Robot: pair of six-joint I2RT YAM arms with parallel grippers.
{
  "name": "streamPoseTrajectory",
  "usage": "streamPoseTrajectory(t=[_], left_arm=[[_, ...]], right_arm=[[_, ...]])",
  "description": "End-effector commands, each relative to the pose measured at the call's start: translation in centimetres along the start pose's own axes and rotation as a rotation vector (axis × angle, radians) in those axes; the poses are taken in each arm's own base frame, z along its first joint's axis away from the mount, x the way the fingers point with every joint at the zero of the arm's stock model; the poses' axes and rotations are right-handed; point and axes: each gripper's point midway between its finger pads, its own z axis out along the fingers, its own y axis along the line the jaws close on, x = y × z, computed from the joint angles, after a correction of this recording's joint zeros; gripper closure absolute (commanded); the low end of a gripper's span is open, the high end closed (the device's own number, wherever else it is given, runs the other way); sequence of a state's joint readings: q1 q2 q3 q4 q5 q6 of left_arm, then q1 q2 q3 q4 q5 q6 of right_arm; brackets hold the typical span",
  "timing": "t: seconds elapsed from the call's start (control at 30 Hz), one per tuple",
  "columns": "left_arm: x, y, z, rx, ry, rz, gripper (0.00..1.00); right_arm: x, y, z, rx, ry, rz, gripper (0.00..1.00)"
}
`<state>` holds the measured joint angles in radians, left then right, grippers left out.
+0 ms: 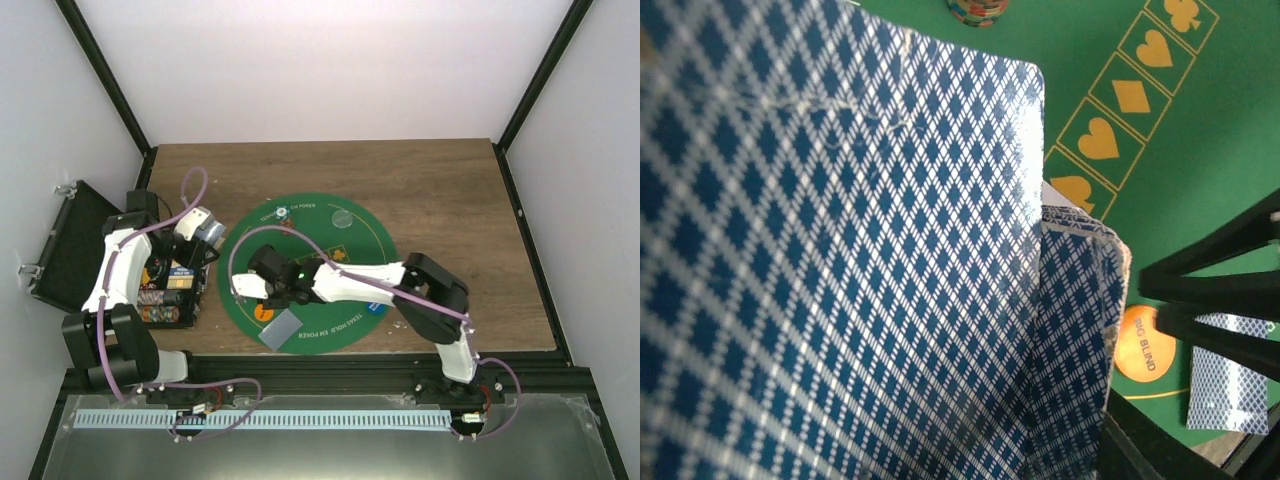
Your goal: Distribute texas hold em gaming equipment
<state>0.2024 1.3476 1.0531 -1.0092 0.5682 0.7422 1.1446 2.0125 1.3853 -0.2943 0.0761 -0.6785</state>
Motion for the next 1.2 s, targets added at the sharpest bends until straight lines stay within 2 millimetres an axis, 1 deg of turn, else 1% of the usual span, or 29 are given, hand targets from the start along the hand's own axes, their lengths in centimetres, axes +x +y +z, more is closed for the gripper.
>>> streamPoseTrajectory(t=[0.0, 0.03, 0.1, 0.17, 0.27, 0.33, 0.4, 0.5, 0.63, 0.7, 0.83, 0.93, 1.17], left_arm=[[-1.2, -1.0, -0.9, 0.051, -0.037, 0.046, 0.51], [-1.2, -1.3, -1.0, 0.065, -0.039, 0.054, 0.51], [-1.4, -2.1, -1.2, 0.094, -0.042, 0.073, 0.51], [-1.5, -3.2, -1.3, 0.132, -0.034, 0.106, 0.51], [-1.6, -5.3, -1.2, 0.179, 0.000, 0.174, 0.51], [-1.8, -6.8, -1.2, 0.210, 0.016, 0.225, 0.51], [-2.1, -8.3, -1.4, 0.245, 0.019, 0.265, 0.51], [-2.7, -10.1, -1.9, 0.285, 0.015, 0.308, 0.51], [-2.9, -11.5, -1.9, 0.307, 0.032, 0.340, 0.51], [-3.0, -11.7, -1.8, 0.310, 0.031, 0.342, 0.51], [-2.9, -11.8, -1.6, 0.317, 0.036, 0.334, 0.52], [-2.8, -11.8, -1.6, 0.319, 0.036, 0.332, 0.51], [-2.9, -11.8, -1.3, 0.321, 0.031, 0.333, 0.52]], right_arm=[[-5.9, -4.5, -7.7, 0.042, -0.301, 0.213, 0.66], [-6.4, -5.3, -9.4, 0.020, -0.357, 0.274, 0.63], [-6.2, -7.1, -12.1, -0.040, -0.445, 0.408, 0.55], [-5.8, -8.7, -14.7, -0.131, -0.537, 0.555, 0.47], [-5.0, -10.8, -18.6, -0.272, -0.699, 0.704, 0.35], [-4.0, -12.1, -20.1, -0.340, -0.766, 0.793, 0.30], [-3.3, -13.2, -20.9, -0.390, -0.806, 0.867, 0.28], [-3.7, -13.1, -21.0, -0.466, -0.828, 0.878, 0.28], [-4.1, -12.9, -19.7, -0.557, -0.818, 0.911, 0.30], [-4.4, -12.9, -19.0, -0.561, -0.808, 0.918, 0.32], [-5.4, -12.5, -18.2, -0.571, -0.802, 0.905, 0.41], [-5.9, -12.3, -17.0, -0.563, -0.779, 0.915, 0.45], [-6.4, -12.3, -15.7, -0.564, -0.767, 0.924, 0.62]])
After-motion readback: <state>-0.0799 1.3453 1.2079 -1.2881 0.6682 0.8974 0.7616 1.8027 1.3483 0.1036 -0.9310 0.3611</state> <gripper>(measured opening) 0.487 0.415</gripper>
